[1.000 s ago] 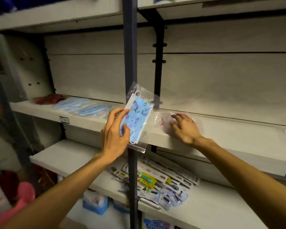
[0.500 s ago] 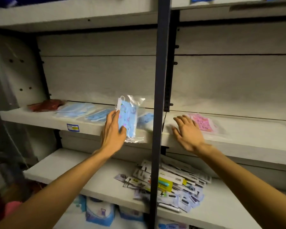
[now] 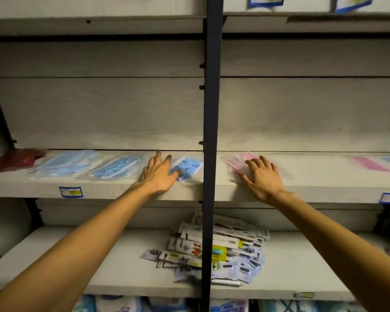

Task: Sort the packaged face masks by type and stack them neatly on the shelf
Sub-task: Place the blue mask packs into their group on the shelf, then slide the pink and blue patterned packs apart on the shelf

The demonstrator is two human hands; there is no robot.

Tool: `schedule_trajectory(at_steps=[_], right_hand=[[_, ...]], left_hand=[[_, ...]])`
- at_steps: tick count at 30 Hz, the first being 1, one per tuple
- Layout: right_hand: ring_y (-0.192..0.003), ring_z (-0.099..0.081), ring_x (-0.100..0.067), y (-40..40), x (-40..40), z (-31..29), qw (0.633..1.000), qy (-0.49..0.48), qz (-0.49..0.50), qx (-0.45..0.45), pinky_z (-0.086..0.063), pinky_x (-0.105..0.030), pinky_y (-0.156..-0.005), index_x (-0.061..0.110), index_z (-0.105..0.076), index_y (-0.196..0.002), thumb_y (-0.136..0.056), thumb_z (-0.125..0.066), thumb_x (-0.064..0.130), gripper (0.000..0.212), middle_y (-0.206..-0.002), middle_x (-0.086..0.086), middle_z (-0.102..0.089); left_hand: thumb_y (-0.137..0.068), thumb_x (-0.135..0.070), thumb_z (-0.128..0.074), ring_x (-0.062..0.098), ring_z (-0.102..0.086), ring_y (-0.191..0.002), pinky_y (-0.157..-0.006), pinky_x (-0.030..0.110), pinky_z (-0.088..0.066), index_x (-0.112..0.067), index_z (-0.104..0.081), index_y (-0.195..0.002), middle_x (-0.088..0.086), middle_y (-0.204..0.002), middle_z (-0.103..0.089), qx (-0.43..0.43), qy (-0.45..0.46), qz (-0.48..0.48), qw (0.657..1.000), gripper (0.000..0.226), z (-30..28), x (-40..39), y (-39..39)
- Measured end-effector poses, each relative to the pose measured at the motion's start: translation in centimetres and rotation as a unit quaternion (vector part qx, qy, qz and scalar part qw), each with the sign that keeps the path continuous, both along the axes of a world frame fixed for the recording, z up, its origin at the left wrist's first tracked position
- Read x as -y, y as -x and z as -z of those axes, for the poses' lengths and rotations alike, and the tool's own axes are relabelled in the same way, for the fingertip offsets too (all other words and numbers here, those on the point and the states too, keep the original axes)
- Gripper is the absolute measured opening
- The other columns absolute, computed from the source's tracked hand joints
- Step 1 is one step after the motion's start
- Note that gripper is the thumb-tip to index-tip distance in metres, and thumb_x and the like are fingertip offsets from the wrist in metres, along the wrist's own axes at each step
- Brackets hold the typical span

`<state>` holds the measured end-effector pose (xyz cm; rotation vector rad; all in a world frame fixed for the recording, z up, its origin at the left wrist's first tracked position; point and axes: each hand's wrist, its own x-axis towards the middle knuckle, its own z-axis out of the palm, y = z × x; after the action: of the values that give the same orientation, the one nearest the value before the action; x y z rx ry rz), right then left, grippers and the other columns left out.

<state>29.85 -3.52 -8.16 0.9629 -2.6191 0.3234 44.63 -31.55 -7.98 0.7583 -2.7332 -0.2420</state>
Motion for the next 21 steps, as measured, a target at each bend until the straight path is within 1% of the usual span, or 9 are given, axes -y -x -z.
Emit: schedule_trajectory(at_steps=[4, 7, 10, 11, 13, 15, 17, 19, 21], right_hand=[[-0.153, -0.011, -0.031, 0.0, -0.6, 0.0, 0.999, -0.024, 0.024, 0.007, -0.013, -0.051, -0.123, 0.016, -0.026, -0.156, -0.101, -0.023, 0.061, 0.071, -0.163, -0.009, -0.025], [-0.153, -0.010, -0.031, -0.2, -1.1, 0.3, 0.999, -0.026, 0.031, 0.006, -0.013, -0.051, -0.123, 0.016, -0.024, -0.157, -0.101, -0.023, 0.061, 0.071, -0.164, -0.009, -0.023], [-0.153, -0.008, -0.033, -0.6, -1.6, 0.5, 0.998, -0.034, 0.044, 0.007, -0.012, -0.051, -0.123, 0.015, -0.022, -0.157, -0.102, -0.022, 0.060, 0.072, -0.164, -0.011, -0.021], [-0.153, -0.008, -0.034, -0.8, -1.8, 0.5, 0.998, -0.031, 0.046, 0.005, -0.012, -0.051, -0.123, 0.014, -0.022, -0.157, -0.102, -0.022, 0.060, 0.072, -0.164, -0.012, -0.021], [-0.153, -0.007, -0.034, -1.0, -2.4, 0.4, 0.999, -0.029, 0.036, -0.006, -0.011, -0.052, -0.123, 0.015, -0.023, -0.157, -0.101, -0.020, 0.061, 0.072, -0.164, -0.012, -0.022], [-0.153, -0.006, -0.034, -1.0, -3.6, 0.3, 0.999, -0.034, 0.012, -0.020, -0.010, -0.052, -0.123, 0.016, -0.022, -0.157, -0.101, -0.018, 0.062, 0.073, -0.164, -0.012, -0.021], [-0.154, -0.004, -0.033, -0.8, -5.4, 0.4, 0.999, -0.032, -0.009, -0.031, -0.007, -0.052, -0.124, 0.017, -0.021, -0.158, -0.100, -0.017, 0.063, 0.074, -0.165, -0.011, -0.020], [-0.154, -0.003, -0.031, -0.2, -7.8, 0.4, 0.999, -0.033, -0.015, -0.035, -0.006, -0.051, -0.124, 0.017, -0.021, -0.157, -0.100, -0.018, 0.063, 0.073, -0.165, -0.010, -0.020], [-0.154, -0.003, -0.031, 0.7, -10.7, 0.4, 0.999, -0.032, -0.015, -0.034, -0.007, -0.051, -0.124, 0.017, -0.022, -0.156, -0.100, -0.021, 0.062, 0.072, -0.163, -0.011, -0.023]], left_hand=[[-0.102, -0.060, -0.033, 0.033, -0.006, -0.154, -0.120, 0.051, -0.020, -0.022, -0.009, -0.162, 0.009, -0.169, 0.010, -0.054, 0.020, 0.002, 0.998, 0.075, 0.3, -1.3, -0.9], [-0.103, -0.053, -0.039, 0.033, -0.015, -0.152, -0.119, 0.049, -0.024, -0.018, -0.013, -0.161, 0.009, -0.169, 0.002, -0.145, 0.054, 0.028, 0.988, 0.072, 0.1, -3.2, -2.3], [-0.103, -0.039, -0.047, 0.030, -0.035, -0.142, -0.112, 0.043, -0.033, -0.014, -0.032, -0.154, 0.009, -0.162, -0.026, -0.218, 0.105, 0.067, 0.968, 0.059, -0.2, -6.2, -3.9], [-0.102, -0.035, -0.050, 0.029, -0.043, -0.135, -0.108, 0.042, -0.036, -0.013, -0.040, -0.149, 0.009, -0.154, -0.038, -0.230, 0.130, 0.078, 0.961, 0.053, -0.3, -7.3, -4.3], [-0.098, -0.032, -0.056, 0.025, -0.057, -0.112, -0.093, 0.038, -0.042, -0.014, -0.056, -0.129, 0.006, -0.126, -0.059, -0.251, 0.183, 0.095, 0.946, 0.036, -0.4, -9.8, -5.0], [-0.094, -0.038, -0.058, 0.020, -0.058, -0.091, -0.082, 0.035, -0.043, -0.018, -0.061, -0.106, 0.000, -0.099, -0.063, -0.254, 0.218, 0.112, 0.935, 0.023, -0.4, -12.0, -5.6], [-0.091, -0.044, -0.057, 0.020, -0.058, -0.084, -0.080, 0.036, -0.045, -0.019, -0.061, -0.100, -0.002, -0.089, -0.064, -0.227, 0.239, 0.142, 0.933, 0.027, -0.5, -14.2, -5.6], [-0.090, -0.045, -0.058, 0.021, -0.060, -0.088, -0.082, 0.038, -0.048, -0.017, -0.064, -0.107, 0.001, -0.095, -0.067, -0.199, 0.265, 0.181, 0.926, 0.033, -0.9, -16.8, -4.8], [-0.092, -0.047, -0.057, 0.023, -0.060, -0.103, -0.091, 0.038, -0.046, -0.016, -0.062, -0.122, 0.003, -0.115, -0.066, -0.161, 0.280, 0.209, 0.923, 0.044, -1.5, -19.6, -3.2]])
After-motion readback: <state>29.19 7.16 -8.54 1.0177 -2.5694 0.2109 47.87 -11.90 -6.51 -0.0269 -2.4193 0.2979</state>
